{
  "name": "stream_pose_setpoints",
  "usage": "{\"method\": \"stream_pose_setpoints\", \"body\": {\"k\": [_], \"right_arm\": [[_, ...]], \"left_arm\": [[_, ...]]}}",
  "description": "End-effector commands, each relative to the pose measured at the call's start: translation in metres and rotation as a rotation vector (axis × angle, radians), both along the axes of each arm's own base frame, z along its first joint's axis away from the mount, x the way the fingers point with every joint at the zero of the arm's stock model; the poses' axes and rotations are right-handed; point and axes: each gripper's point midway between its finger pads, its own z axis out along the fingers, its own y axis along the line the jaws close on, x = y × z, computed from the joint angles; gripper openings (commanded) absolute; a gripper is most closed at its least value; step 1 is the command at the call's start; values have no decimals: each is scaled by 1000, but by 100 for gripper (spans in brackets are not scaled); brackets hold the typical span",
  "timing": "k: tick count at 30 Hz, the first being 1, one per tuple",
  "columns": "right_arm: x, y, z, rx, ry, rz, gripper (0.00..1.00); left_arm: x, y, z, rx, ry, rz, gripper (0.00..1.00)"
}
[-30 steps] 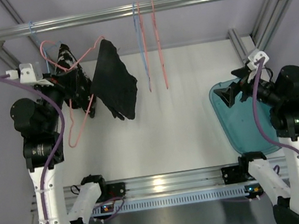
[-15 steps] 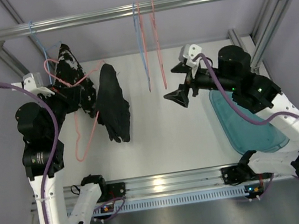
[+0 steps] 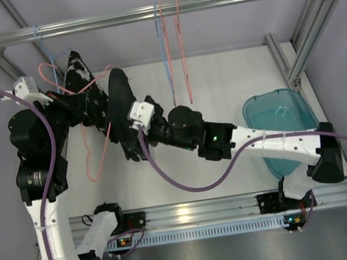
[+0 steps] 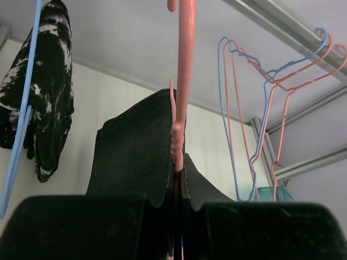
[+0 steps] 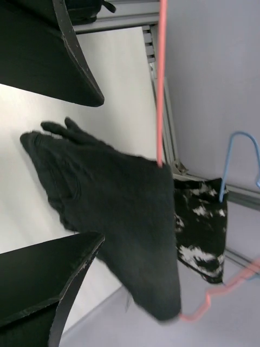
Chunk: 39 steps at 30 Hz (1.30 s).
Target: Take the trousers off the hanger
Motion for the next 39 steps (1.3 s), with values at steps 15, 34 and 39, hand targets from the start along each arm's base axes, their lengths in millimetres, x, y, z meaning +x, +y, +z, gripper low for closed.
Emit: {"method": "stream_pose_setpoints", "body": {"k": [15,34,39], "right_arm": [[95,9,-17,134,-68,-265,97],[81,27,-4,117,-99,-96,98],[71,36,-8,104,-78,-53,98]], "left_arm": [[-21,-13,105,-115,-293,-64,0],[-8,-19,91,-171,-234,-92,0],[-6,-20,85,-173,-225,-91,0]]}}
